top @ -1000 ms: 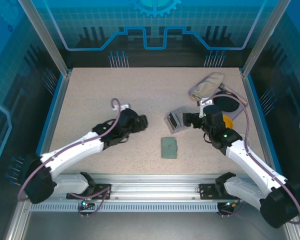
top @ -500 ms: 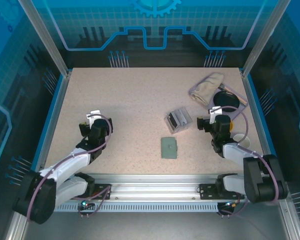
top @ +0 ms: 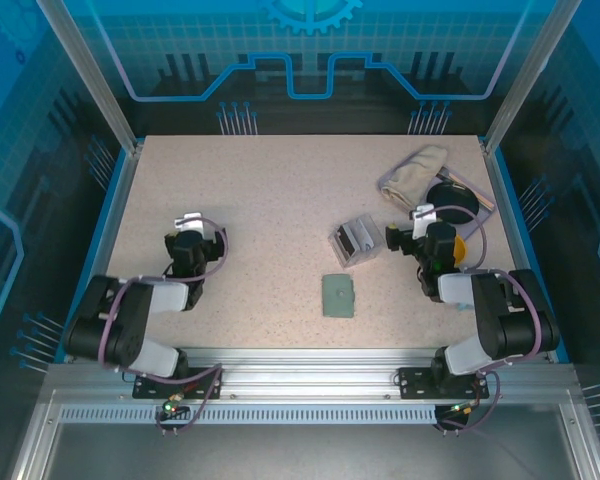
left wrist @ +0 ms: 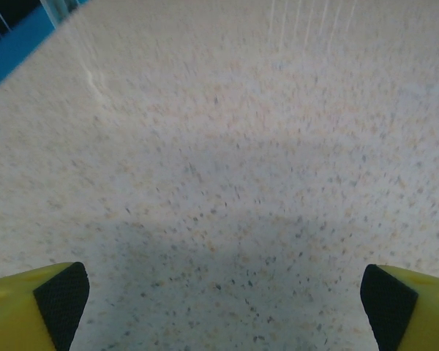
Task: Put the credit cards into the card holder
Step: Reset both arms
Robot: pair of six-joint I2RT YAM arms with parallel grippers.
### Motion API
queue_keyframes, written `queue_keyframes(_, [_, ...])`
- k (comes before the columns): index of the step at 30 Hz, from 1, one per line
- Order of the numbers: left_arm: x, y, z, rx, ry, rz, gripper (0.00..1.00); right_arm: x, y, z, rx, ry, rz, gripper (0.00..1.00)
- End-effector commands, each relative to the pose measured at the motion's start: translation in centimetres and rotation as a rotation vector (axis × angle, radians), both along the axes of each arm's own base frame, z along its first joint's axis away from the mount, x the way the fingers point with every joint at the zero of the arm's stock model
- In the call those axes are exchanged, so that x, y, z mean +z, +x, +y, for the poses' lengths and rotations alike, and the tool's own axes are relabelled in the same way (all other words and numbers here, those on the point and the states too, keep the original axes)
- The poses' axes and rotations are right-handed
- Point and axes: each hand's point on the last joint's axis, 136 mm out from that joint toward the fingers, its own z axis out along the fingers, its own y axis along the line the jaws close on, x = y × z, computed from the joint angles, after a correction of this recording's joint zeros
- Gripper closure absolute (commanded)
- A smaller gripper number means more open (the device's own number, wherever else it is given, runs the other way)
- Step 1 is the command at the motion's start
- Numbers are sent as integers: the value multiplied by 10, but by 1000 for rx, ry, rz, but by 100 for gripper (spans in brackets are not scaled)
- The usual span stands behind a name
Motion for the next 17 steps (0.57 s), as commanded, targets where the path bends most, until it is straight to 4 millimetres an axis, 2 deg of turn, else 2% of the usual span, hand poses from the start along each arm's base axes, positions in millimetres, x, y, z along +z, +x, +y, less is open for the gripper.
queue_keyframes(1, [23,19,5,-15,-69,-93,1,5,5,-1,-11,-8,-15,0])
queue_keyframes(17, [23,20,3,-27,-68,-87,1,5,5,-1,-6,-1,-12,0])
